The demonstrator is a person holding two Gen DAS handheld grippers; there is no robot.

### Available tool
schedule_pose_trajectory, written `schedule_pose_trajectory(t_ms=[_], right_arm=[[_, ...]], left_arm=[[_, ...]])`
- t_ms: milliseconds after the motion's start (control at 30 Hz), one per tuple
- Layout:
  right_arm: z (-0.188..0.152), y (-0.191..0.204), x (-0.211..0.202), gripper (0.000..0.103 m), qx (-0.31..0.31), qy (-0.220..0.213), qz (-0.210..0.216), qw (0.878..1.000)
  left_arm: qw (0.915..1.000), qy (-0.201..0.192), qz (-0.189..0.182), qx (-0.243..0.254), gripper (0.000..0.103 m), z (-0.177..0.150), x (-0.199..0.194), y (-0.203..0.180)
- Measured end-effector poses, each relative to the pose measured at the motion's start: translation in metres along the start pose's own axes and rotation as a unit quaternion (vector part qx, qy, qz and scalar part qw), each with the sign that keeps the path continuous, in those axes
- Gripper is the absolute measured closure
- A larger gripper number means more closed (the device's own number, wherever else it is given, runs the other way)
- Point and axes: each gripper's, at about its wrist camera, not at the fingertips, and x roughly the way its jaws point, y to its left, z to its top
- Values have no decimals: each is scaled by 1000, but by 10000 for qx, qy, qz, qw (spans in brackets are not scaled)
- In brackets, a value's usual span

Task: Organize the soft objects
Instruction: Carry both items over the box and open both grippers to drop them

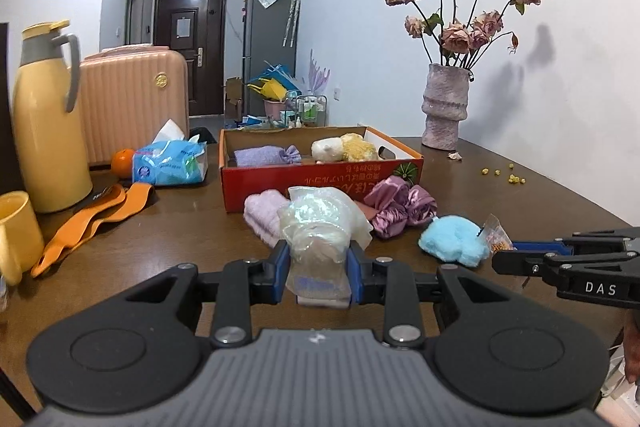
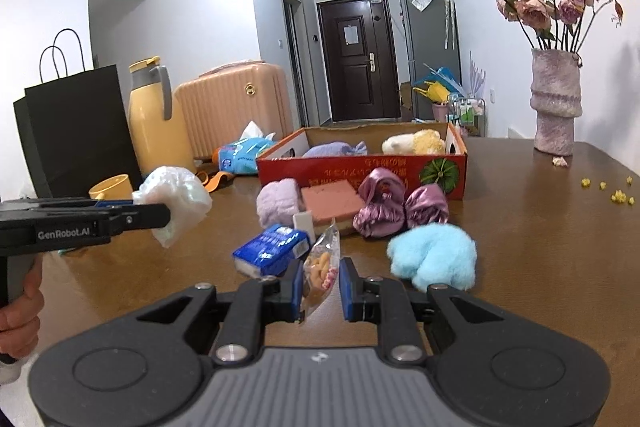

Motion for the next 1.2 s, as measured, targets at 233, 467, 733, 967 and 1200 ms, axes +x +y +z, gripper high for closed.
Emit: schedule_pose_trajectory(t_ms=[233, 467, 733, 967, 1200], right_arm=[[58, -23, 54, 85, -345, -39, 156, 9993], [152, -71, 181, 85, -807, 469, 138, 9955], [201, -117, 338, 85, -978, 1538, -181, 9831], [198, -130, 404, 83, -905, 2152, -487, 9712], [207, -127, 382, 80, -900, 1938, -489, 9757]], left_arm=[[9984, -73, -565, -57, 73, 52, 73, 15], [9950, 586, -690, -421, 73, 142, 225, 41], [9839, 1646, -350, -605, 72, 175, 396, 63], [9758, 2107, -251, -521, 52, 159, 452, 68], [9825, 1811, -205, -391, 40, 172, 420, 64]])
